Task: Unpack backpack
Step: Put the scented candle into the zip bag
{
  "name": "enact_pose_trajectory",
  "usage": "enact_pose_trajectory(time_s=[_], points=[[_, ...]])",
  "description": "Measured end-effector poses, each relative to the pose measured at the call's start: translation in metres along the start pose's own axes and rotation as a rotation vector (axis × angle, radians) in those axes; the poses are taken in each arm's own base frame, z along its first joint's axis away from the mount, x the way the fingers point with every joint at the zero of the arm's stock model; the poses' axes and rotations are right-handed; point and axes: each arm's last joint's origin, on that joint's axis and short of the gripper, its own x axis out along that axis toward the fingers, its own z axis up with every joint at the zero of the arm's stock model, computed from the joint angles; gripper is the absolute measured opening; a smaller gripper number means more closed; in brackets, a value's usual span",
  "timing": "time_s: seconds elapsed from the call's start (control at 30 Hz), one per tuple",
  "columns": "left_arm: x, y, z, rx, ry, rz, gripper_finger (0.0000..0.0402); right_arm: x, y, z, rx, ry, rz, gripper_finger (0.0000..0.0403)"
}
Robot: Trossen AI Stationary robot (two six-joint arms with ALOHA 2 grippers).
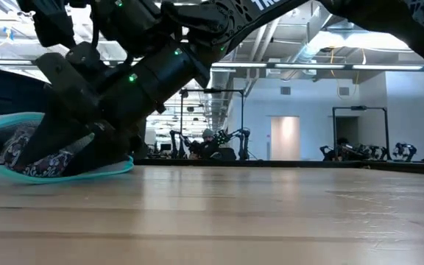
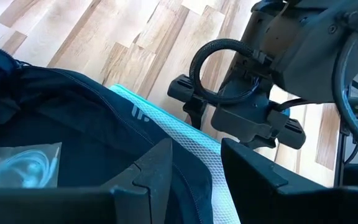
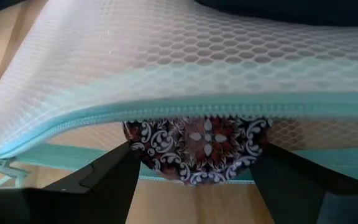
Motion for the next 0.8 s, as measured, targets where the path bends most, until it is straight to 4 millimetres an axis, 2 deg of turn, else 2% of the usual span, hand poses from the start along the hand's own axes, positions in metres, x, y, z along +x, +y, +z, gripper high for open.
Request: enact_pose_trajectory(time_s=[0.27, 0.43, 0.67, 0.8], points=[[0.0, 0.0, 0.0, 0.0, 0.0, 0.0, 0.0125, -0.006, 0.0, -0.003, 0.027, 0.077, -0.023, 0.0281], [0.0, 0.0, 0.0, 0.002, -0.001, 0.0, 0.0125, -0.024, -0.001, 0.001, 0.039, 0.163, -0.059, 0.0281], [0.0, 0.0, 0.0, 0.013, 0.0, 0.0, 0.0125, -0.044, -0.008, 0.014, 0.042, 0.189, -0.079, 0.0281], [0.0, 0.0, 0.0, 0.013, 0.0, 0.0, 0.0125, -0.053, -0.01, 0.009, 0.035, 0.279, -0.109, 0.0281]])
